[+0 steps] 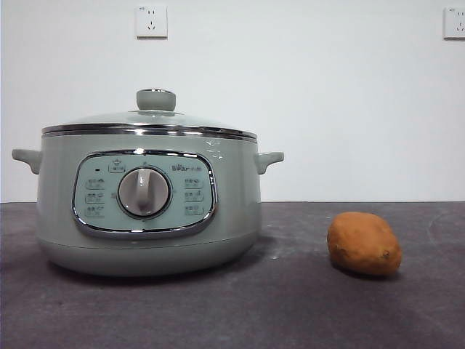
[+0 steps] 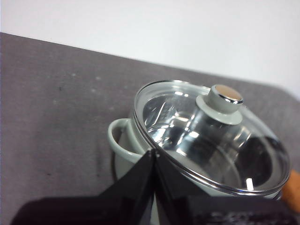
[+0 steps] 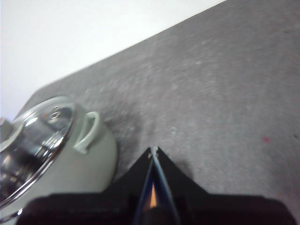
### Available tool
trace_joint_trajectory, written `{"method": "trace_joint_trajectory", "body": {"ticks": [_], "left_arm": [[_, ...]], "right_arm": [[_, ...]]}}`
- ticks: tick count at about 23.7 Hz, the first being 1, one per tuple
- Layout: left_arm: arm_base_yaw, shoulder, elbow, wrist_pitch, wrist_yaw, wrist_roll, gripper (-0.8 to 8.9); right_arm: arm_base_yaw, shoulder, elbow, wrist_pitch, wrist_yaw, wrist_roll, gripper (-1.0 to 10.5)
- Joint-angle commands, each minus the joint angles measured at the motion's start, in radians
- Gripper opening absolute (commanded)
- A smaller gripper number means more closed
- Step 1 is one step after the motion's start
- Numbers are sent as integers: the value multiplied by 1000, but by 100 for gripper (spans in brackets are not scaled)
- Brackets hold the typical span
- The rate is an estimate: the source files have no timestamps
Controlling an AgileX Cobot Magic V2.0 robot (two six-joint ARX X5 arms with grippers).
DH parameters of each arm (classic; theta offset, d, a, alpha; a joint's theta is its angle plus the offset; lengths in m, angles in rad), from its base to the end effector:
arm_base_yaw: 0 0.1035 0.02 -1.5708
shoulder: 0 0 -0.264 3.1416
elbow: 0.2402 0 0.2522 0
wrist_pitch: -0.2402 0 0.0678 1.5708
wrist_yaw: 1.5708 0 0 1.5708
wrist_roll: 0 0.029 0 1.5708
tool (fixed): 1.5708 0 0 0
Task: Pick up the potato,open the lid,put the potato in the pot,close the lid
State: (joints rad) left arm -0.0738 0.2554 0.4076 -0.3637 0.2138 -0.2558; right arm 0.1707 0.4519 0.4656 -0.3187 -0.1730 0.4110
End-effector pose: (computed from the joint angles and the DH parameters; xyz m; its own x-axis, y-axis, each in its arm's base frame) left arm 0.0909 -0.0129 0.2465 0.9372 -0.2820 -0.2051 0.2169 0.9320 -0.2905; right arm 0.1160 0.0251 0.2532 0.8967 0.3292 -0.2958 -0.1835 0.8847 0.4285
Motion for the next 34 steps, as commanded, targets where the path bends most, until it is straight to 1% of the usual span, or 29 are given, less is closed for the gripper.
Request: {"method": "trace_joint_trajectory", "body": {"ticks": [1, 3, 5, 9, 12, 14, 15, 17, 18, 21, 22, 23, 26, 28, 31, 32, 34], "left_arm": [[2, 90, 71, -36, 4, 122, -6], [2, 167, 134, -76, 12, 140, -5], [2, 229, 183, -106, 44, 155, -5], [2, 358, 281, -158, 164, 155, -4], [2, 428, 325, -162, 243, 155, -3], [2, 465, 347, -162, 266, 154, 3], [1, 479, 352, -161, 266, 154, 51], [1, 490, 353, -153, 261, 151, 315], [1, 490, 353, -153, 259, 151, 360], [1, 490, 353, -128, 261, 145, 357], [1, 490, 353, -114, 266, 139, 356], [1, 490, 353, -99, 267, 121, 356], [-8, 490, 353, -63, 291, 116, 356], [-20, 490, 353, -60, 289, 113, 355], [-38, 490, 353, -60, 288, 101, 355], [-42, 490, 353, -60, 288, 101, 355], [-49, 490, 353, -60, 288, 101, 355]], "right_arm": [[0, 101, 85, -20, -45, -77, -7], [0, 179, 152, -51, -93, -98, -2], [0, 244, 210, -91, -129, -128, -2], [1, 377, 318, -188, -246, -220, -2], [0, 445, 359, -228, -295, -247, 2], [1, 477, 367, -234, -300, -248, 24], [1, 489, 367, -234, -297, -248, 120], [1, 502, 367, -240, -295, -244, 427], [1, 502, 367, -243, -292, -244, 534], [1, 502, 367, -241, -292, -242, 536], [6, 503, 367, -237, -285, -230, 535], [22, 508, 371, -235, -254, -221, 535], [127, 549, 393, -239, -100, -215, 535], [213, 604, 412, -238, 2, -185, 535], [302, 712, 426, -239, 157, -140, 535], [319, 758, 426, -236, 190, -130, 534], [327, 848, 426, -225, 232, -117, 533]]}}
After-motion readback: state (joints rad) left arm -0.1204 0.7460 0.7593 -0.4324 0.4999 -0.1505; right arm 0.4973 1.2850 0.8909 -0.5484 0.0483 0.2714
